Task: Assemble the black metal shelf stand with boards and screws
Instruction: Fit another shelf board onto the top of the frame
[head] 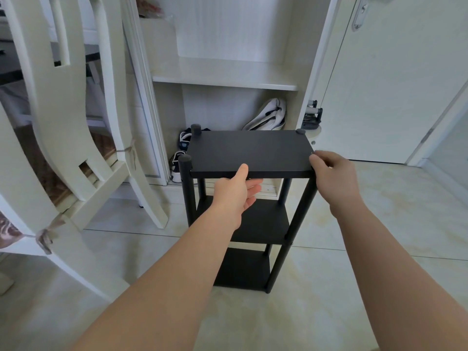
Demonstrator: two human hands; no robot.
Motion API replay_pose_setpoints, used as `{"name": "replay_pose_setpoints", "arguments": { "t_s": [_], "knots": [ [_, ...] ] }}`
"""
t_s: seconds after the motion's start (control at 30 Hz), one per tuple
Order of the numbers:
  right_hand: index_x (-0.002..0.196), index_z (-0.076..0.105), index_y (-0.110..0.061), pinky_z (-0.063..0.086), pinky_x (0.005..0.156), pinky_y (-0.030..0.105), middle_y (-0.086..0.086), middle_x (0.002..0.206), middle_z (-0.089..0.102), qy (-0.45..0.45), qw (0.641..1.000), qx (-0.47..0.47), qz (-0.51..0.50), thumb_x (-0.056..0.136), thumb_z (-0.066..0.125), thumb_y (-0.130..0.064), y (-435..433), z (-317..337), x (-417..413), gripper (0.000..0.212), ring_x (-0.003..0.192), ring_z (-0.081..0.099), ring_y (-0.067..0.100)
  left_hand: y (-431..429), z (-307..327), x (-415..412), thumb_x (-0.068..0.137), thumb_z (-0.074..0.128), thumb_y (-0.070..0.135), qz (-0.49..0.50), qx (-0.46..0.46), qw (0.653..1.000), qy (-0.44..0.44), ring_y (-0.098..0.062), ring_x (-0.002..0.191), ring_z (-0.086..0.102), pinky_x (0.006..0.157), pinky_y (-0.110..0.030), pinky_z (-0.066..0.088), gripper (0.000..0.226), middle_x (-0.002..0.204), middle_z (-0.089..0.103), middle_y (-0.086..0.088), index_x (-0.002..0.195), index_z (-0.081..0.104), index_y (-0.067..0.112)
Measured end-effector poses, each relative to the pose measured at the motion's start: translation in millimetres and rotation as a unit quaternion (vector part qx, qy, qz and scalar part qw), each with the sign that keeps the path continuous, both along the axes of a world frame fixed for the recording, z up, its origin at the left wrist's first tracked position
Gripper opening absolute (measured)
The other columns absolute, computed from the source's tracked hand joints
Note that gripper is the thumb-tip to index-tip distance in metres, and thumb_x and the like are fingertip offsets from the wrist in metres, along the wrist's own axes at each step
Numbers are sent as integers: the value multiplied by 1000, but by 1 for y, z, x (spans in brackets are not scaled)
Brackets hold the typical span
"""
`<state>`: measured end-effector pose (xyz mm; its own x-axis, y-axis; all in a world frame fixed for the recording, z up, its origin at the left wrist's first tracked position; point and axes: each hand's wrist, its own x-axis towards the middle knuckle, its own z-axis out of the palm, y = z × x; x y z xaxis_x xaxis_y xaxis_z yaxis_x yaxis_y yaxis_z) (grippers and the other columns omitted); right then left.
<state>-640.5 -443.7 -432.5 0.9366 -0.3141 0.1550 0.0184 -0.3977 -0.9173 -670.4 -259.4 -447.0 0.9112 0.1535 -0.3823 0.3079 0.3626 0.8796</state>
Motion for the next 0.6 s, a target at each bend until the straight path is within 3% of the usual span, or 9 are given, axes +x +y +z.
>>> {"name": "replay_pose_setpoints", "arguments": {
  "t_s": [0.07,0.17,0.3,0.4,0.5,0.6],
  "knots": [
    [111,74,-15,49,91,29,-17,97,67,-14,1000,1,-14,96,60,-23,-2,-2,1,22,104,64,15,2,-1,3,101,56,39,-2,0,1000,-3,-8,91,73,71,-23,55,32,97,78,1,122,52,14],
    [104,69,-16,48,78,30,-9,95,69,-6,999,36,-32,89,64,-19,-2,-1,-6,17,92,66,18,7,-2,10,100,57,39,0,17,1000,-5,-8,88,73,69,-23,56,18,92,78,0,105,53,21],
    [106,49,-23,55,73,37,3,99,68,26,999,37,-7,80,75,-34,12,-2,-36,39,84,69,21,16,-1,21,97,60,42,56,27,998,0,-10,83,73,68,-23,57,27,85,77,-1,105,60,16],
    [98,55,-20,61,69,42,7,94,70,36,998,51,24,80,74,-52,16,2,-50,42,72,74,21,17,0,23,96,61,44,82,10,997,5,-10,86,72,68,-26,54,31,98,76,0,110,63,17],
    [102,58,-19,60,81,47,4,96,71,33,998,45,-37,85,68,-53,4,7,-46,40,86,73,23,5,-1,12,89,69,47,-9,28,1000,-2,-13,89,73,75,-32,50,41,109,74,2,121,58,22],
    [116,58,-10,62,72,35,10,106,71,88,979,185,-18,93,68,-40,0,6,-41,39,86,75,24,-8,-2,1,89,69,46,-108,67,992,0,-13,84,75,78,-34,50,51,109,75,1,130,51,21]
  ]
}}
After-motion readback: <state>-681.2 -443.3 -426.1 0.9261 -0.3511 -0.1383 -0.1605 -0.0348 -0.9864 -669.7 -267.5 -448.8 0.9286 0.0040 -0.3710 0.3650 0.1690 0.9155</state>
